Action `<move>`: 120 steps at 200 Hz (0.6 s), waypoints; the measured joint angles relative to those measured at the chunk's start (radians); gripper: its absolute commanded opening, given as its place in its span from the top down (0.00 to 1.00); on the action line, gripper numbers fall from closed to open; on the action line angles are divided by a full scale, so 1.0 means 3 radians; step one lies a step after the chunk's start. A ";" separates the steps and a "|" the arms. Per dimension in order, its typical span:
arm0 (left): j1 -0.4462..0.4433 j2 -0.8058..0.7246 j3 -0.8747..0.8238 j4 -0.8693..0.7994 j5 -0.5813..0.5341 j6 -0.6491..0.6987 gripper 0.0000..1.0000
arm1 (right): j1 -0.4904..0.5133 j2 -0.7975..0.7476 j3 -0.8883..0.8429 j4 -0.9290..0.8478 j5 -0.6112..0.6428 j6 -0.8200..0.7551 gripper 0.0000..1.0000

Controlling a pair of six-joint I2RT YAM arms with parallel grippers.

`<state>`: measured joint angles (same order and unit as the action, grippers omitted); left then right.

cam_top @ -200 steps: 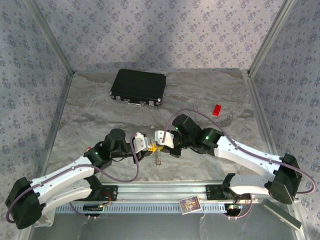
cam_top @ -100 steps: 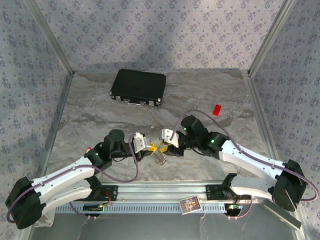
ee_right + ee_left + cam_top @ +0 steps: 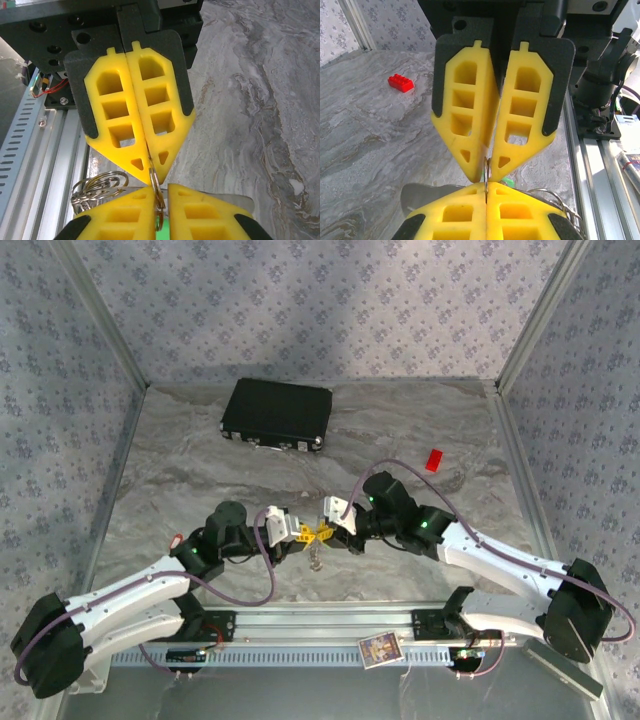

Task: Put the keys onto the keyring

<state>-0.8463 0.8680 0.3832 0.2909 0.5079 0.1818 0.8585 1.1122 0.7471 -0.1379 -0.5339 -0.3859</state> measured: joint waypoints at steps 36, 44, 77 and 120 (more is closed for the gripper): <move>0.0005 0.0000 -0.0003 -0.0006 -0.0036 -0.0018 0.74 | -0.0005 0.0000 -0.0003 -0.0020 -0.0018 0.0003 1.00; 0.0006 -0.0001 -0.0003 -0.0014 -0.0064 -0.0006 0.73 | -0.0004 0.0000 -0.0001 -0.0058 -0.0013 -0.0009 1.00; 0.0005 0.0000 0.0084 -0.0286 -0.0123 0.0065 0.72 | 0.0046 0.0048 0.0209 -0.0444 0.0142 -0.0156 1.00; -0.0004 0.0043 0.0292 -0.0532 -0.0151 0.0179 0.75 | 0.0154 0.0231 0.0660 -0.0918 0.0352 -0.0403 1.00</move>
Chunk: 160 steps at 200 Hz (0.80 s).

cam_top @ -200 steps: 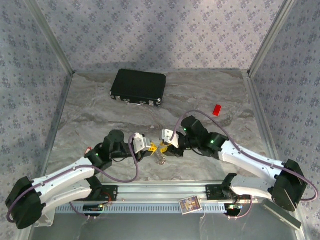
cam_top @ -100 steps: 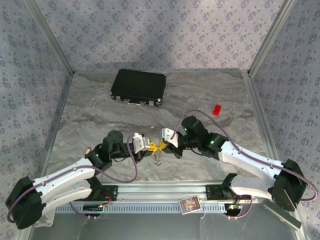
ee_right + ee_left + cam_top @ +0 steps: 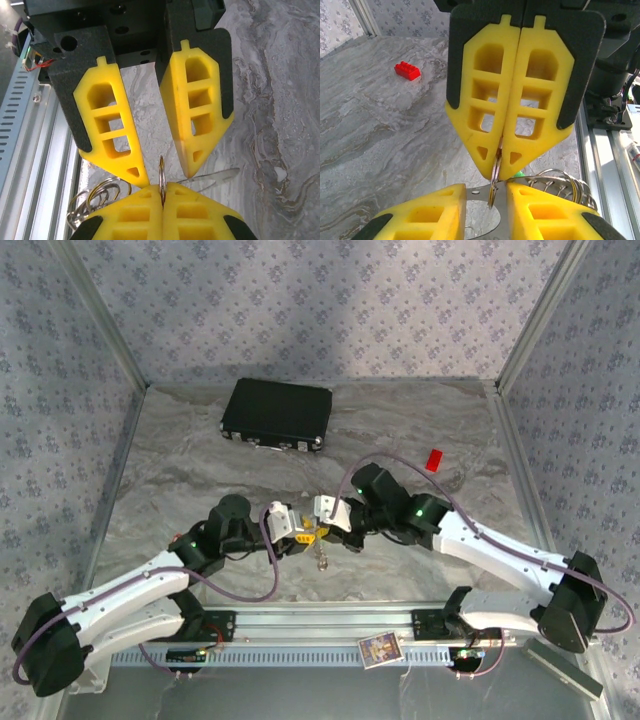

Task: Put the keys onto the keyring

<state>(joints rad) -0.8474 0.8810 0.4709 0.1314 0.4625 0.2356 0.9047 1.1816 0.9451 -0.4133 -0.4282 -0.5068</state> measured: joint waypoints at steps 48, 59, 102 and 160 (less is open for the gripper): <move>-0.0014 0.0032 0.0009 -0.0083 0.0018 0.0089 1.00 | 0.0064 0.0123 0.0178 -0.0278 0.0132 -0.0150 0.95; -0.0019 0.0032 0.0009 -0.0088 0.0025 0.0090 1.00 | 0.0062 0.0123 0.0178 -0.0286 0.0130 -0.0144 0.83; -0.0019 0.0027 -0.0014 -0.0020 0.0032 0.0060 1.00 | -0.0141 -0.0053 -0.0067 0.0014 -0.0141 -0.0025 0.72; -0.0019 -0.0014 -0.0229 0.0276 0.0057 -0.0090 1.00 | -0.0230 -0.0210 -0.0524 0.0613 -0.0427 0.0287 0.69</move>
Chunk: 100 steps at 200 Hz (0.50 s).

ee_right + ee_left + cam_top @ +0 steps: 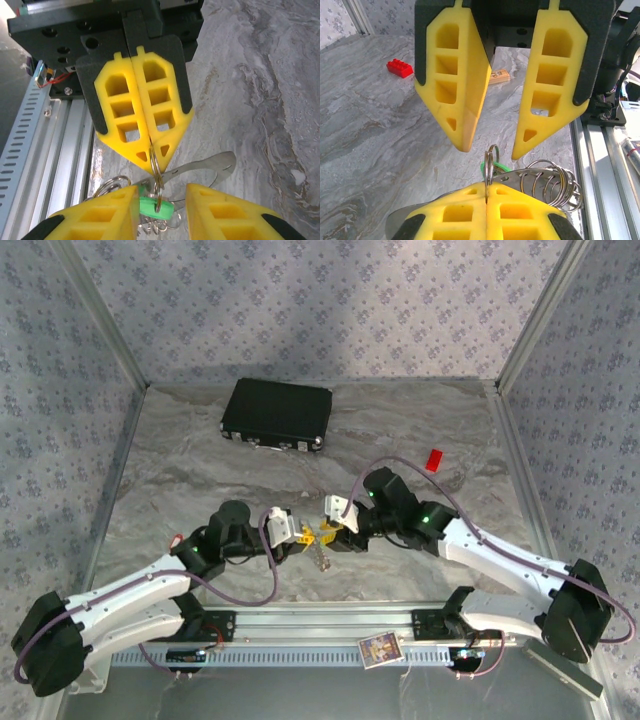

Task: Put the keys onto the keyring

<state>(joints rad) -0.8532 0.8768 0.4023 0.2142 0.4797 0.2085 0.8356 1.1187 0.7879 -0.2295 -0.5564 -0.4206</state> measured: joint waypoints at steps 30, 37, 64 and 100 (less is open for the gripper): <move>0.0000 0.0000 -0.0015 0.0123 0.0022 -0.0061 1.00 | -0.0001 0.0001 -0.0046 0.0186 -0.0046 0.0097 0.74; 0.0000 0.0000 -0.0031 0.0161 0.0024 -0.0066 1.00 | -0.0001 0.0004 -0.0056 0.0219 -0.0053 0.0113 0.76; 0.0000 0.0000 -0.0070 0.0239 0.0047 -0.0103 1.00 | -0.0001 0.0029 -0.0066 0.0282 -0.0090 0.0174 0.89; 0.0000 -0.0037 -0.0093 0.0254 0.0032 -0.0146 0.77 | -0.0001 0.0032 -0.0069 0.0275 -0.0149 0.0182 1.00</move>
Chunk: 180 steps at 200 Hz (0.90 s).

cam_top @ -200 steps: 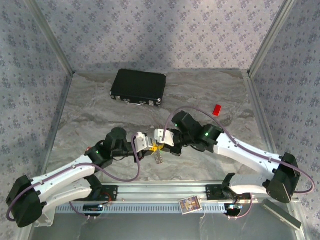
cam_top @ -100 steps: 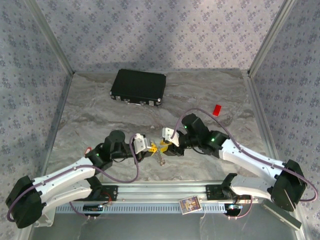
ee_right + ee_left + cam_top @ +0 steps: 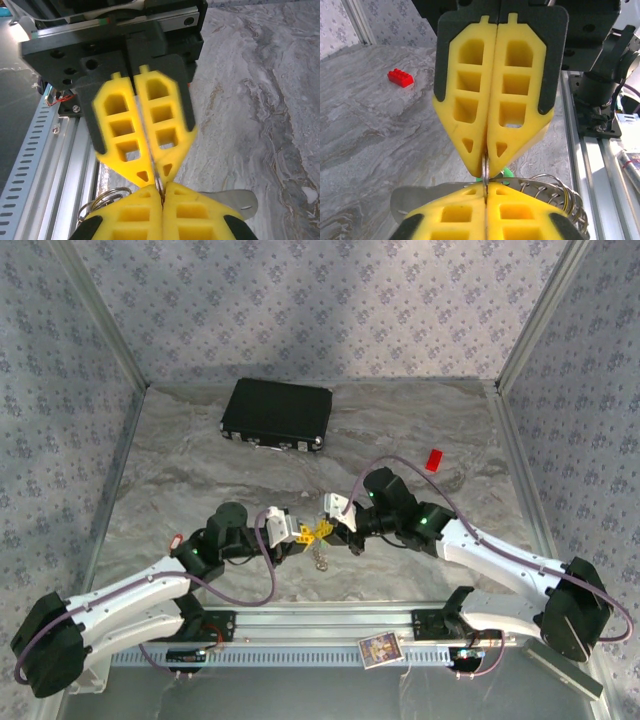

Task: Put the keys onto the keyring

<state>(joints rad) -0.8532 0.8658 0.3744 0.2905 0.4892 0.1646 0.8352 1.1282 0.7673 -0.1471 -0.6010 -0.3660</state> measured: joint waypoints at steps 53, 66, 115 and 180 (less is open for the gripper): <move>0.0000 -0.0079 0.0036 -0.0169 -0.0064 0.0057 0.73 | 0.0042 0.0045 0.0219 -0.0448 0.0104 -0.0210 1.00; 0.0000 -0.0079 0.0066 -0.0259 -0.0076 0.0089 0.74 | 0.0064 0.0076 0.0323 -0.0575 0.0142 -0.0285 1.00; 0.0000 -0.0078 0.0131 -0.0373 -0.0099 0.0123 0.76 | 0.0191 0.0215 0.0575 -0.0903 0.0315 -0.0483 1.00; 0.0000 -0.0067 0.0146 -0.0420 -0.0080 0.0153 0.92 | 0.0271 0.0351 0.0718 -0.1097 0.0484 -0.0585 1.00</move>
<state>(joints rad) -0.8532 0.8455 0.4183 0.1646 0.4652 0.2104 0.9165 1.2335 0.9829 -0.4763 -0.4557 -0.5415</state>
